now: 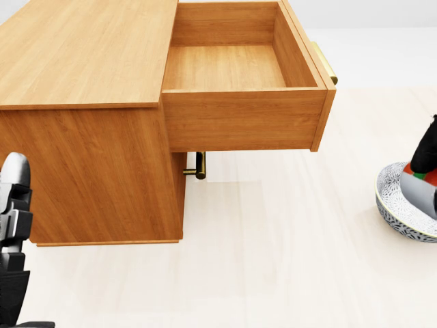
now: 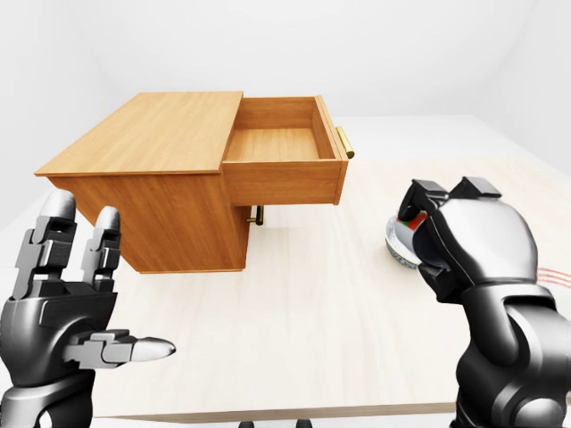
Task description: Put the ketchup in the top drawer of the cabinet.
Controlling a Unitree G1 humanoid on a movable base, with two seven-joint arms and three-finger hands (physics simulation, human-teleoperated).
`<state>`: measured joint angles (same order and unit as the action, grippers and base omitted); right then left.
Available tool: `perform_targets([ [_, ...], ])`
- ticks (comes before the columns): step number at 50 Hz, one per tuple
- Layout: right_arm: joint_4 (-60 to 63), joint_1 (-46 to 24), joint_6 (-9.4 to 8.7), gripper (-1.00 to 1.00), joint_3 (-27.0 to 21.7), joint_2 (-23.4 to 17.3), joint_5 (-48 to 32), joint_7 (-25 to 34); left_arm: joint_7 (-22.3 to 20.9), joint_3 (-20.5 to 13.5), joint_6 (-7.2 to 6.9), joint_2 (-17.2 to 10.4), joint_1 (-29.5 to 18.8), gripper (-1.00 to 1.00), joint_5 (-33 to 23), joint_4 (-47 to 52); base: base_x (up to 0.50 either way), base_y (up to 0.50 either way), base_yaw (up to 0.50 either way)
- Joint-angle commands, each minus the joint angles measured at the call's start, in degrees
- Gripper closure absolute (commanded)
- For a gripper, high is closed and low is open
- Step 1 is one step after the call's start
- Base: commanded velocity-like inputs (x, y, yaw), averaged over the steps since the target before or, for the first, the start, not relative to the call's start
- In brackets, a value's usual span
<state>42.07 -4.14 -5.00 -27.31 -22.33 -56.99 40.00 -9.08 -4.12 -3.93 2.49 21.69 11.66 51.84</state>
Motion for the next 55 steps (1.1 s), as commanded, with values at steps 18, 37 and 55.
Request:
perform_targets([
  [18, 17.0, -15.3, 0.00, 1.00, 35.6, -3.7, -17.8, 0.0, -0.1, 0.3, 0.59, -0.2, 0.6, -1.00, 0.0, -0.2, 0.00, 0.00, 0.00],
  [37, 17.9, -11.8, 0.00, 1.00, 32.7, 6.1, -21.2, 0.0, -0.2, 0.6, 0.81, -0.2, 1.0, -1.00, -0.1, -0.2, 0.00, 0.00, 0.00],
  [55, 17.9, -11.8, 0.00, 1.00, 32.7, 6.1, -21.2, 0.0, -0.2, 0.6, 0.82, -0.2, 1.0, -1.00, -0.1, -0.2, 0.00, 0.00, 0.00],
])
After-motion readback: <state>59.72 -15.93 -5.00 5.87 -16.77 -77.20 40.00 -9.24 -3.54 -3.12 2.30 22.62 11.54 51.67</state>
